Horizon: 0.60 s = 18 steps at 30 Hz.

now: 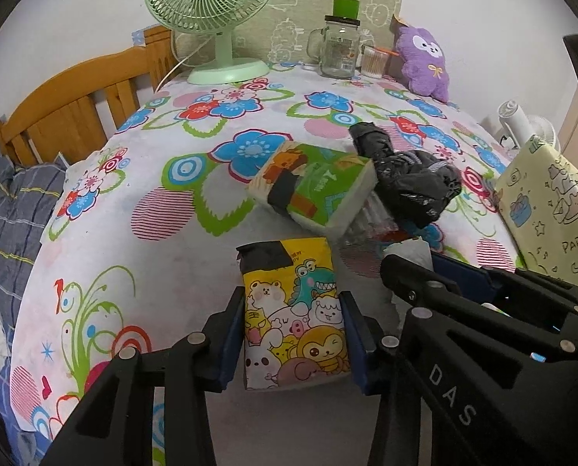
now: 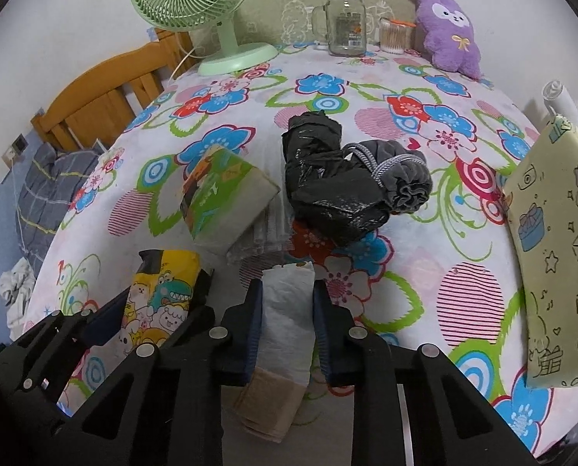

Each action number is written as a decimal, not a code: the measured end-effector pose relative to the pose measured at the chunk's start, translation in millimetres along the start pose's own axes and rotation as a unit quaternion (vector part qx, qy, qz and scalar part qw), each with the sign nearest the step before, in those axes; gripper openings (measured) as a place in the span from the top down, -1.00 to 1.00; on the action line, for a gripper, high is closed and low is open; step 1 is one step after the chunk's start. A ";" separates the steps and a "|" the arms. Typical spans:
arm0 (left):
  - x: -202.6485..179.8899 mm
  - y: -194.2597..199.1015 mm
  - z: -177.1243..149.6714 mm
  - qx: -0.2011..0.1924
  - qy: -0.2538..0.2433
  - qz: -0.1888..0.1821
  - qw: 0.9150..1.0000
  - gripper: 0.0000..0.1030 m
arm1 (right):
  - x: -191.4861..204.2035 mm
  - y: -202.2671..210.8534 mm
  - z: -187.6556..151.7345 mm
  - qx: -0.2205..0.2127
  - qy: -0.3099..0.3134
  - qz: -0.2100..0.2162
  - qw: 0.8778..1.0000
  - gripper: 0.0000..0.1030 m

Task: Organize soft objects

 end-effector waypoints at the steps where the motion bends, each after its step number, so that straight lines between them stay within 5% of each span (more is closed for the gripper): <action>1: -1.8 2.1 -0.4 -0.002 -0.001 -0.001 1.000 0.10 | -1.0 2.3 -0.7 -0.002 0.000 0.000 1.000 0.50; 18: -33.1 39.7 4.3 -0.040 -0.011 -0.009 0.999 0.11 | -20.8 48.0 -2.2 -0.043 -0.009 -0.011 0.999 0.51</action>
Point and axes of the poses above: each gripper's, at about its wrist camera, not at the fingertips, and y roughly against the way its jaws point, x to its left, z to its top, the point moved 1 cm from there along -y, roughly the way its jaws point, and after that the axes turned 14 degrees about y, right-handed, at the moved point
